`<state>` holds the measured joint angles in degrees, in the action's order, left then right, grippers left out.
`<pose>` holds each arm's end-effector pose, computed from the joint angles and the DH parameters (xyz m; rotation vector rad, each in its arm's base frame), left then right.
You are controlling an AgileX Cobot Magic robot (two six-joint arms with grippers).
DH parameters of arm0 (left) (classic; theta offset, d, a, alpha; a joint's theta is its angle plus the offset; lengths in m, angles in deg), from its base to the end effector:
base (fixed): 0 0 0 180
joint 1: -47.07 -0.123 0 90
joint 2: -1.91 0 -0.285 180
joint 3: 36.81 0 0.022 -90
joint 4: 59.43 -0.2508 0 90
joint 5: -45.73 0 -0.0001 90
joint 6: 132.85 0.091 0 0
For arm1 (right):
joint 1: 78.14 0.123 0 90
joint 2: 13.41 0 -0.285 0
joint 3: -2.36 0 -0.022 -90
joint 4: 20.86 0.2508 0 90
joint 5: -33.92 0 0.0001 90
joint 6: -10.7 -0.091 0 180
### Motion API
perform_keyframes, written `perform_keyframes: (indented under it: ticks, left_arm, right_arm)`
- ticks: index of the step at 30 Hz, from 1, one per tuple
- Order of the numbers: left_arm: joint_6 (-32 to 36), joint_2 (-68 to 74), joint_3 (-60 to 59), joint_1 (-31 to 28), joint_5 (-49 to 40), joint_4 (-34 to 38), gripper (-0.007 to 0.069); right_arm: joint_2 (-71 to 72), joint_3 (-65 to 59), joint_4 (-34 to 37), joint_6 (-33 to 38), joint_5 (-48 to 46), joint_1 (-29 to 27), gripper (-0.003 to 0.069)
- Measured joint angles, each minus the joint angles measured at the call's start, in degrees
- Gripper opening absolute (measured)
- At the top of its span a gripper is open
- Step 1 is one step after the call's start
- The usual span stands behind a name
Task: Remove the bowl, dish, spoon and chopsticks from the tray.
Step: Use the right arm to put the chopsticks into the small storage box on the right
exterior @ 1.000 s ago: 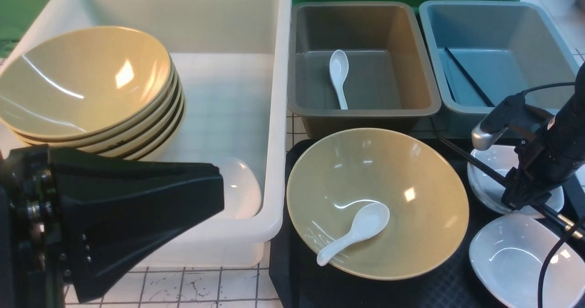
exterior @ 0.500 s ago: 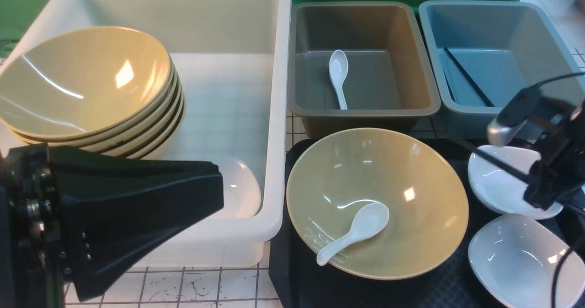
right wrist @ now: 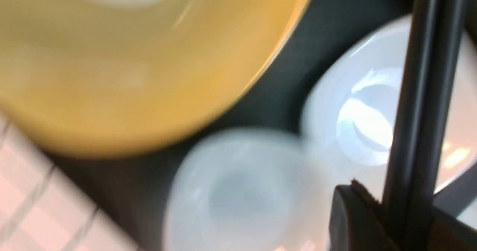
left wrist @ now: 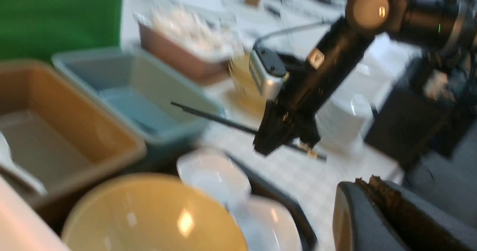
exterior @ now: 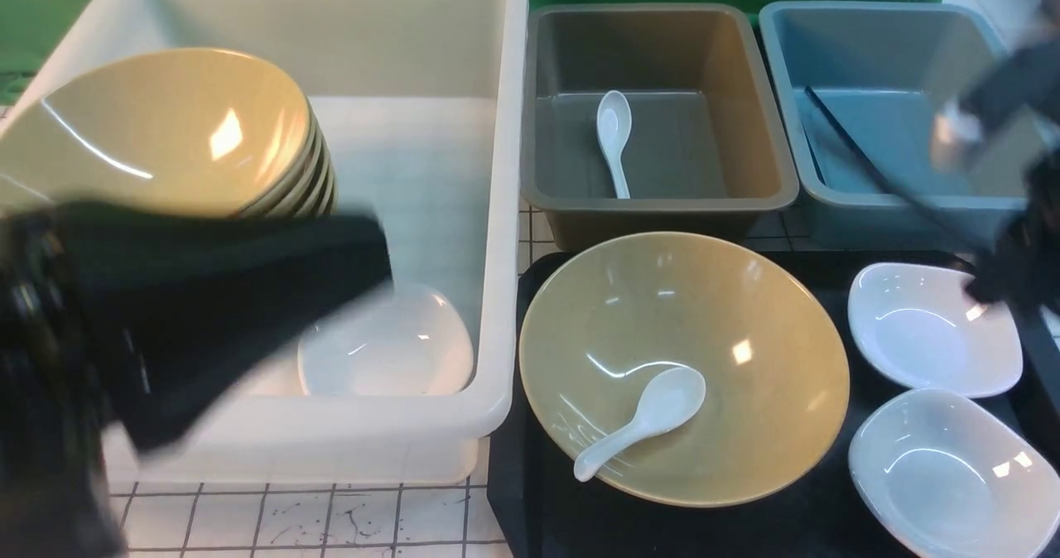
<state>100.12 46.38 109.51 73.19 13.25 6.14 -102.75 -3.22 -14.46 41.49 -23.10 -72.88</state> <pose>0.0852 -0.0914 0.3916 0.6497 1.5580 -0.8746 0.2892 0.0352 0.3285 -0.7700 2.5261 -0.0054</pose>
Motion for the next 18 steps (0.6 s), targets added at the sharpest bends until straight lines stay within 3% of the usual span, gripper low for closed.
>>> perform_keyframes:
  ticks: [4, 8, 14, 18]
  left_arm:
    - [8.97, 0.67, 1.12, 0.00, 7.70, 9.65, -0.0001]
    - [13.85, 0.67, 1.69, 0.00, 7.86, 14.78, -0.0001]
    - [14.95, 0.94, 1.69, 0.00, 4.38, 14.76, -0.0001]
    - [15.00, 1.08, 1.69, 0.00, 4.47, 13.17, -0.0001]
  right_arm:
    - [-10.74, 12.77, 0.00, -9.14, 2.93, -2.75, 0.0100]
    - [-21.67, 26.20, 0.07, -14.12, 4.29, -4.63, 0.0100]
    - [-38.26, 46.17, 1.38, -20.34, 4.32, -7.32, 0.0100]
    - [-45.77, 52.23, 1.32, -23.03, 4.97, -7.87, 0.0100]
